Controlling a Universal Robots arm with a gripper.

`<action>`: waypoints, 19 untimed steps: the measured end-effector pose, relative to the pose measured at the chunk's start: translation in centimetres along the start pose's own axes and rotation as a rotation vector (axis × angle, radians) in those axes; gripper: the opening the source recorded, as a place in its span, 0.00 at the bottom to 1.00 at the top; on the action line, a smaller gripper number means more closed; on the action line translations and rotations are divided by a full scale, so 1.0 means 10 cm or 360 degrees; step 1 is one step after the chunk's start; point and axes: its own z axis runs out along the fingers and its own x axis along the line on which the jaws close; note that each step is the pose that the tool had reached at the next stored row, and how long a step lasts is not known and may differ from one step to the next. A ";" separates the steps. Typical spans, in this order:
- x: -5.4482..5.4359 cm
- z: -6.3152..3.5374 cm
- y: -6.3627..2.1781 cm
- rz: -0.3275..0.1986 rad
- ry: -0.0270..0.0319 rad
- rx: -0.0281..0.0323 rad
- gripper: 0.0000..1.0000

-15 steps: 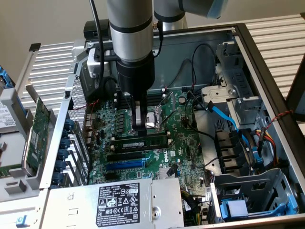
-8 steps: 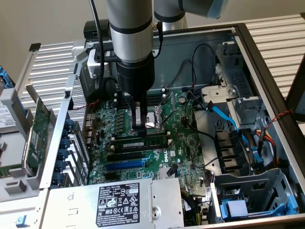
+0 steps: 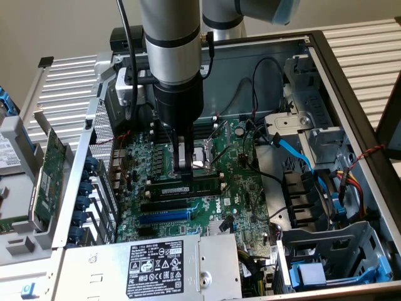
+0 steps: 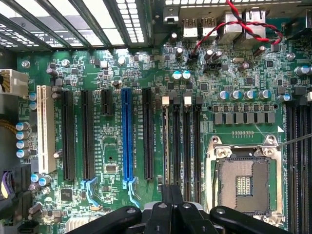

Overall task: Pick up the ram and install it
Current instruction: 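Press down the ram until it locks into place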

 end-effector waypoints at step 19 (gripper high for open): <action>0.00 0.034 0.000 0.0000 -0.00001 0.00002 0.11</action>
